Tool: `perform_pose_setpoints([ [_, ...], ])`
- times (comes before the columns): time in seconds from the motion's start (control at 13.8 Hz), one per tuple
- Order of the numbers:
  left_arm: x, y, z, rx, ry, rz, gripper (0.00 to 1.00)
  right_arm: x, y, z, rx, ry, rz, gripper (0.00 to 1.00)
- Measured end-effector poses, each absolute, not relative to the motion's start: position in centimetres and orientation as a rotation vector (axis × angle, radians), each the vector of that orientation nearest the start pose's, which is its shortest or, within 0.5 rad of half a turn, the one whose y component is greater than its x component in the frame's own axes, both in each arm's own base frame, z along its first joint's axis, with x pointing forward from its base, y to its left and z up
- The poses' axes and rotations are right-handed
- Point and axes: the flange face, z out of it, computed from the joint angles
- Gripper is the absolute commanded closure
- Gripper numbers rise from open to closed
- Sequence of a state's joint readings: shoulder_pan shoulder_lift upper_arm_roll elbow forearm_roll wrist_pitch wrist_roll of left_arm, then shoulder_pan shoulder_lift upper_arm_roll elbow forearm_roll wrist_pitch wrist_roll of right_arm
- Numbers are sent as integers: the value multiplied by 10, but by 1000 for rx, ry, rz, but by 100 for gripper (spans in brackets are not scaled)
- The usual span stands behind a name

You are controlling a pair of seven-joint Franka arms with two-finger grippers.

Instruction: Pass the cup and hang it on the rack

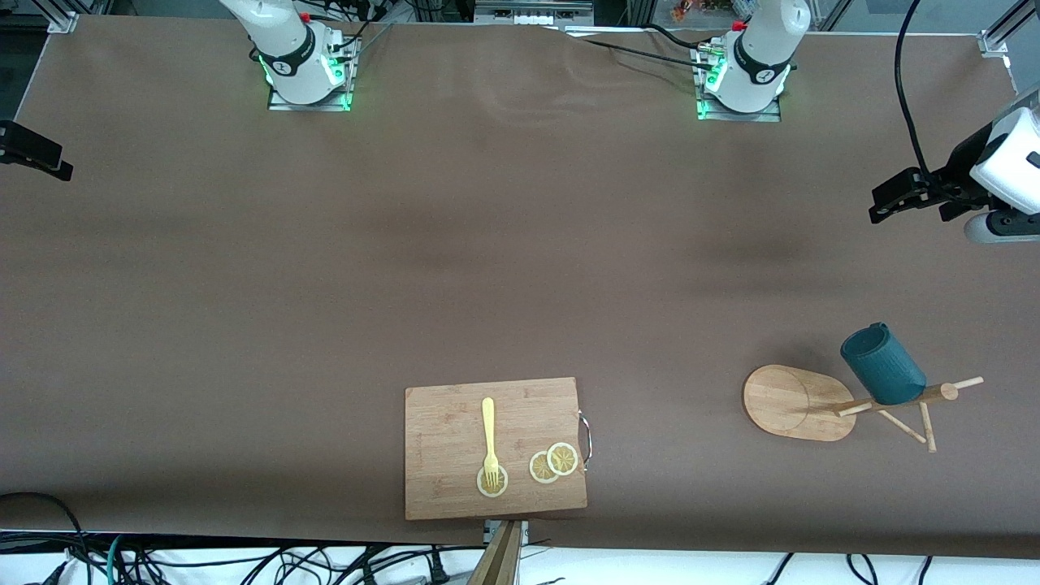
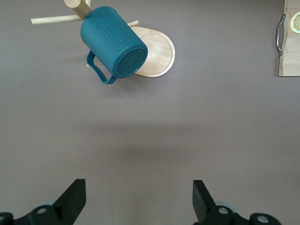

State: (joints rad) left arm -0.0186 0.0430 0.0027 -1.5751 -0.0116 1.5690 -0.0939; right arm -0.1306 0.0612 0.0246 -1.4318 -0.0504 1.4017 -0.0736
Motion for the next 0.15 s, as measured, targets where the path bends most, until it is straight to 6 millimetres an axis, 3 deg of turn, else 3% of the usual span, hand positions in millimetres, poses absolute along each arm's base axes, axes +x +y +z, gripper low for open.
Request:
perform_pose_setpoints([
  [0.15, 567, -8, 597, -3158, -135, 78, 0, 552, -65, 641, -3178, 61, 151, 0],
])
